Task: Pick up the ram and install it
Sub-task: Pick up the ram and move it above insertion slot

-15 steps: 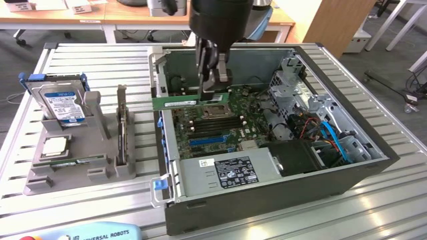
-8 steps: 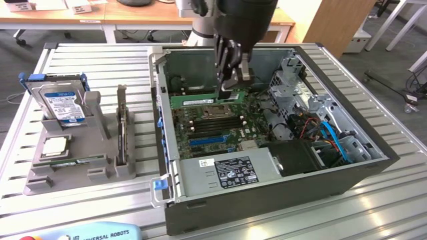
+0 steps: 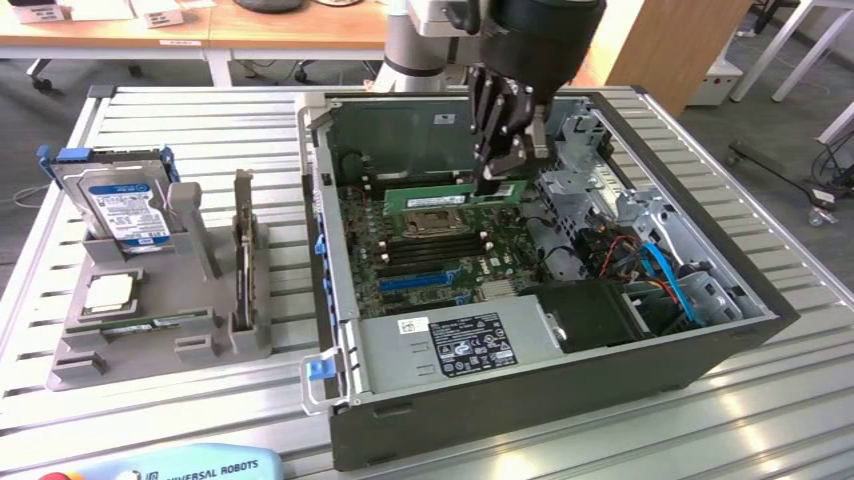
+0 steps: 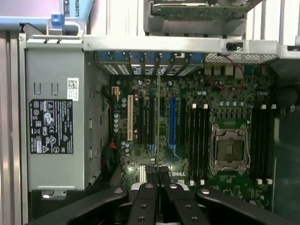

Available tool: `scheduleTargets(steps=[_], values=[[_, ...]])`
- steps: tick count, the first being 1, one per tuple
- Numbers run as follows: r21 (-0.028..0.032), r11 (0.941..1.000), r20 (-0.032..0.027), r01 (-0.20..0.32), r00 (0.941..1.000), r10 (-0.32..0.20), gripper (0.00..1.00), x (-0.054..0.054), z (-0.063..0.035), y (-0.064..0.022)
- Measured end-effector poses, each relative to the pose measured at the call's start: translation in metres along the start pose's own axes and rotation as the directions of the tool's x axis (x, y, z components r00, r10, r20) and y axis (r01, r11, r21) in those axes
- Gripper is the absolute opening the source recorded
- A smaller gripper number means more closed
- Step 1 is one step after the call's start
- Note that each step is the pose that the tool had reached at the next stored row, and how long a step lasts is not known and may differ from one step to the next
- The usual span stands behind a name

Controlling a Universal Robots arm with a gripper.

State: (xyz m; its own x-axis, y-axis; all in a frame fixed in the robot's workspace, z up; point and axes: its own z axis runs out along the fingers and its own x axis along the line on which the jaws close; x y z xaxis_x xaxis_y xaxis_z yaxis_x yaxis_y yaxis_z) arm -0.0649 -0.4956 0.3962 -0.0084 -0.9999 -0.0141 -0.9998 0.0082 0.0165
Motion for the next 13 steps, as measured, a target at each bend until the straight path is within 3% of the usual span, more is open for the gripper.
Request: scheduleTargets(steps=[8, 13], values=[[0.0, 1.0, 0.0, 0.001, 1.0, -0.001, 0.12, 0.0, -0.0006, -0.0337], [0.0, 1.0, 0.0, 0.0, 1.0, 0.0, 0.12, 0.0, -0.0006, -0.0363]])
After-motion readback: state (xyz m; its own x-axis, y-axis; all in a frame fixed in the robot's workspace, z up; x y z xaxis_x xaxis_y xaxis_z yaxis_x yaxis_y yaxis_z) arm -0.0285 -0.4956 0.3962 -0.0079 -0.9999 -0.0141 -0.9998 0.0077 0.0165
